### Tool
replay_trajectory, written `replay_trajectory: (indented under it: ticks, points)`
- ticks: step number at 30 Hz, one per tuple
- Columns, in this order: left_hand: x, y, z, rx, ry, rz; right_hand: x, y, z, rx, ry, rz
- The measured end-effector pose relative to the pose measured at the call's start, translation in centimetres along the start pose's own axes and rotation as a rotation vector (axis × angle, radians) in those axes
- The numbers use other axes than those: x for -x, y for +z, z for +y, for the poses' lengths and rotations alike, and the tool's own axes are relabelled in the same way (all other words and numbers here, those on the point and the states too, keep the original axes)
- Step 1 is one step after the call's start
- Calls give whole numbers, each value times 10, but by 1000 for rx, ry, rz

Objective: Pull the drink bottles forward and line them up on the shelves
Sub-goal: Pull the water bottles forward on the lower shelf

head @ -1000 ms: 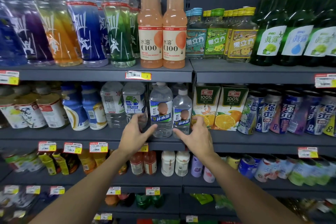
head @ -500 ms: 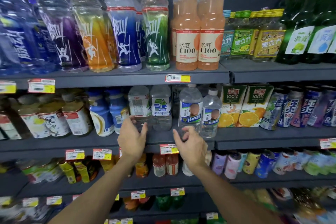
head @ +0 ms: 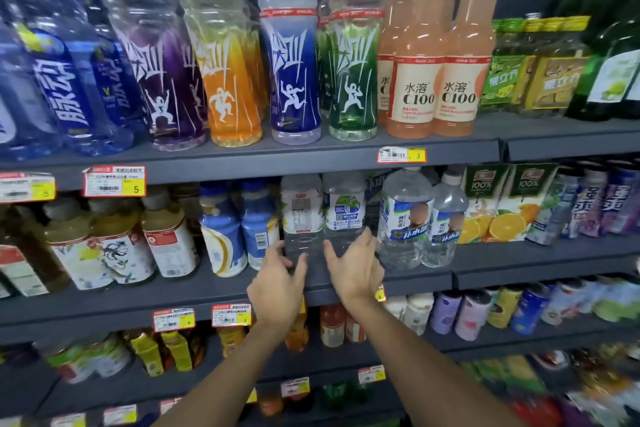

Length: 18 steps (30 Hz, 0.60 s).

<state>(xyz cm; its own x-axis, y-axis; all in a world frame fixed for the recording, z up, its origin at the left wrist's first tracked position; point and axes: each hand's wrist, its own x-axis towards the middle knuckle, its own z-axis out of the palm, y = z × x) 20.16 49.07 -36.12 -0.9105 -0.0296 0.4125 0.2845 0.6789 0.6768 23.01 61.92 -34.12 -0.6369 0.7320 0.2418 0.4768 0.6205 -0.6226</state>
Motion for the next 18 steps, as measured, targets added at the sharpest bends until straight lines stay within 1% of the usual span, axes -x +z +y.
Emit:
replay_trajectory:
  ticks: [9,15,18]
  points:
    - [-1,0,1,11,12,-13,-7,1,0,-7,-6,7]
    - [8,13,25,89,71,-4,7,-9,7,-40,-18,-14]
    - [9,20,40,107,87,-43,16,-16,16,-87,-45,-15]
